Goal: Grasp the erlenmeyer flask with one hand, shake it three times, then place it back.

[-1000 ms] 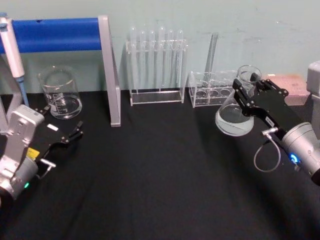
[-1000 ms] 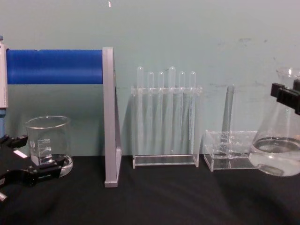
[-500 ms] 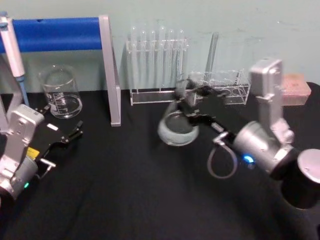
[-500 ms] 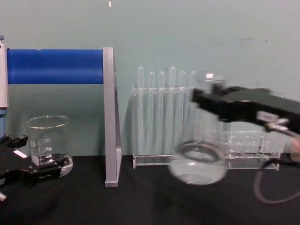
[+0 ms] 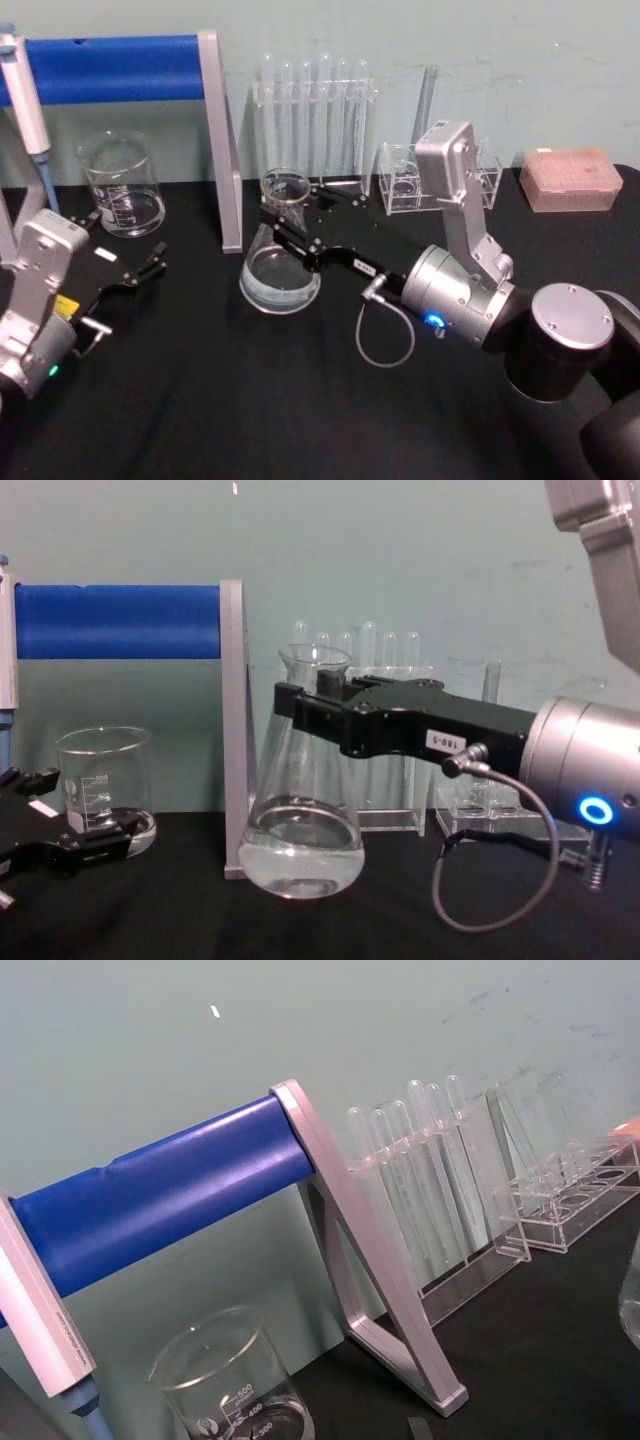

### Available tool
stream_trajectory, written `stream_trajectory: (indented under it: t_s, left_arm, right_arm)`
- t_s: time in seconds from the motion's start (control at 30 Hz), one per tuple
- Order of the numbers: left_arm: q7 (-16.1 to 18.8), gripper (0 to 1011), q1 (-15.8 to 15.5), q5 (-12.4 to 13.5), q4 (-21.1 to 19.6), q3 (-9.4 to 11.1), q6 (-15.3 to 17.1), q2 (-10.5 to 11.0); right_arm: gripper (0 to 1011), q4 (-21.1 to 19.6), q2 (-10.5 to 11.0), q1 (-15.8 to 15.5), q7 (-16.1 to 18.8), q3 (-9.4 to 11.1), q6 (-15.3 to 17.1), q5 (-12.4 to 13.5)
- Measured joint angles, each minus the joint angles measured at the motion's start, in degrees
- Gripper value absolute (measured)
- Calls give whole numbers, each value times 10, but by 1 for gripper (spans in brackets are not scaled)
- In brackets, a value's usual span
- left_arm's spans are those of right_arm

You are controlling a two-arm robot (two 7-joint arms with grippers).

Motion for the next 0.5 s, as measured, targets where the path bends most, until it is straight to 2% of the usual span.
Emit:
stream_trajectory:
  t_s: [0.17,0.27,0.4,0.5]
  left_arm:
    - [0,1001,0,0,0,0,0,0]
    - [0,1001,0,0,0,0,0,0]
    - [0,1001,0,0,0,0,0,0]
    - [0,1001,0,0,0,0,0,0]
  right_arm:
    - [456,1,7,-1,-24,11,-4,4]
    - [456,-7,15,-11,-51,27,-4,4]
    - [453,-24,26,-32,-90,59,-4,3]
    - [453,-44,36,-59,-128,96,0,-3]
